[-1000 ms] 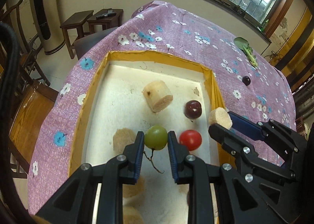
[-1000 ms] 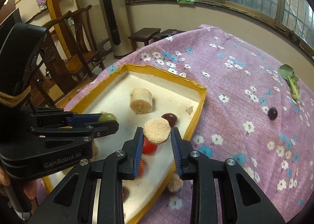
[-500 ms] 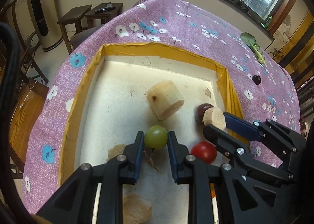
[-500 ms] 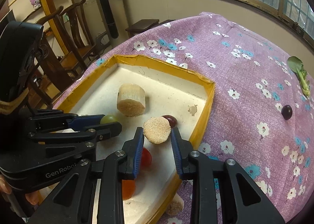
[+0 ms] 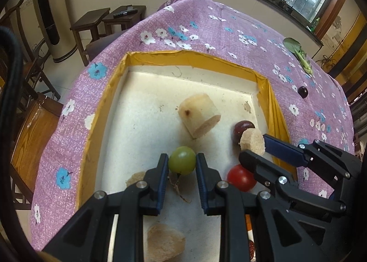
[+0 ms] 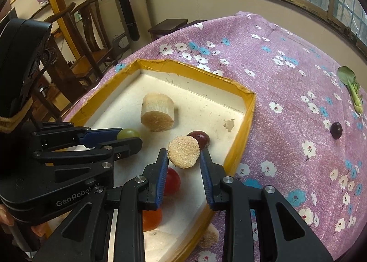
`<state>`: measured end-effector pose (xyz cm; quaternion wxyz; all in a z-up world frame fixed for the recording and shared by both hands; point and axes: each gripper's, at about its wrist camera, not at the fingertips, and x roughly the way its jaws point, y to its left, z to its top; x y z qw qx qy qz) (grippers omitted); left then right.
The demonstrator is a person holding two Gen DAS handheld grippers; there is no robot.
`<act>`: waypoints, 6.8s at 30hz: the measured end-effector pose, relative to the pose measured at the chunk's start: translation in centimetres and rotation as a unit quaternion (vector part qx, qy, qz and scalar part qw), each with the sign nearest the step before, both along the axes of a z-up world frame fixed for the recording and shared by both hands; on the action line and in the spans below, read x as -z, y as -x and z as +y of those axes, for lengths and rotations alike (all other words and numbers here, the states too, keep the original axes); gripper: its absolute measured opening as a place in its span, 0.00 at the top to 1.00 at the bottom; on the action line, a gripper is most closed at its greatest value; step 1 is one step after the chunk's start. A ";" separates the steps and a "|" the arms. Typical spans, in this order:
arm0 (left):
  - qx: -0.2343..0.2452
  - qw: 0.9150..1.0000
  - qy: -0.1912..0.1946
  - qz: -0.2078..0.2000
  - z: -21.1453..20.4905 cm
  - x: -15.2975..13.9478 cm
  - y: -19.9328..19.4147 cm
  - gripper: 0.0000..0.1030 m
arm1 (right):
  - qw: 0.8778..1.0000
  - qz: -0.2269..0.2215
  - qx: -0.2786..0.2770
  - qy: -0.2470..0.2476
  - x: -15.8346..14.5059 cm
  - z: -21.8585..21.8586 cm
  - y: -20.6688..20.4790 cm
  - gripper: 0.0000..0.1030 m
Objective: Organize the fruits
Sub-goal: 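Lower both grippers into the tray and open them to release grape and slice, then move both grippers back toward the small yam piece and dark grape, then grasp the small yam piece with the left gripper while the right gripper grasps the dark grape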
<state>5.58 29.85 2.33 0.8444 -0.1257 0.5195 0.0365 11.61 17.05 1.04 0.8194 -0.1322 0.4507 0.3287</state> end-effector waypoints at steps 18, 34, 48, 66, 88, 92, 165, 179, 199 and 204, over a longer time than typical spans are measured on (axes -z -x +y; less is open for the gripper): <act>-0.018 0.999 0.032 -0.013 2.0 -0.4 0.8 0.75 | 0.998 -0.012 -0.059 0.020 -0.1 1.8 0.5 0.72; -0.014 0.999 0.031 0.000 1.7 0.0 0.2 0.72 | 0.997 -0.019 -0.056 0.058 1.0 2.8 0.8 0.70; -0.028 0.999 0.005 -0.032 -0.4 -3.2 3.3 0.39 | 0.998 -0.028 -0.044 0.029 -2.2 -0.3 4.5 0.66; 0.089 0.995 -0.005 -0.054 -13.6 -6.1 5.0 0.35 | 0.995 0.000 0.102 0.004 -2.2 -18.4 5.0 0.60; 0.053 0.998 -0.010 -0.026 -15.3 -1.9 8.3 0.77 | 0.992 0.022 0.117 -0.034 -1.0 -22.8 3.4 0.60; 0.046 0.999 -0.007 -0.025 -14.8 -2.1 6.9 0.77 | 0.993 0.020 0.112 -0.039 -1.2 -22.5 3.1 0.60; 0.095 0.994 -0.043 -0.025 -16.9 -0.3 -1.6 0.69 | 0.991 0.003 0.116 -0.071 -0.1 -19.9 -13.5 0.44; 0.099 0.994 -0.011 -0.037 -15.5 -0.6 -1.5 0.80 | 0.993 -0.019 0.117 -0.015 0.6 -19.6 -14.4 0.82; 0.122 0.991 -0.057 -0.026 -17.2 -0.2 -1.9 0.76 | 0.993 -0.018 0.111 -0.047 -0.8 -20.7 -12.7 0.81; 0.106 0.994 -0.021 -0.029 -16.2 -0.5 -1.8 0.76 | 0.993 0.004 0.110 -0.043 0.8 -19.5 -14.9 0.79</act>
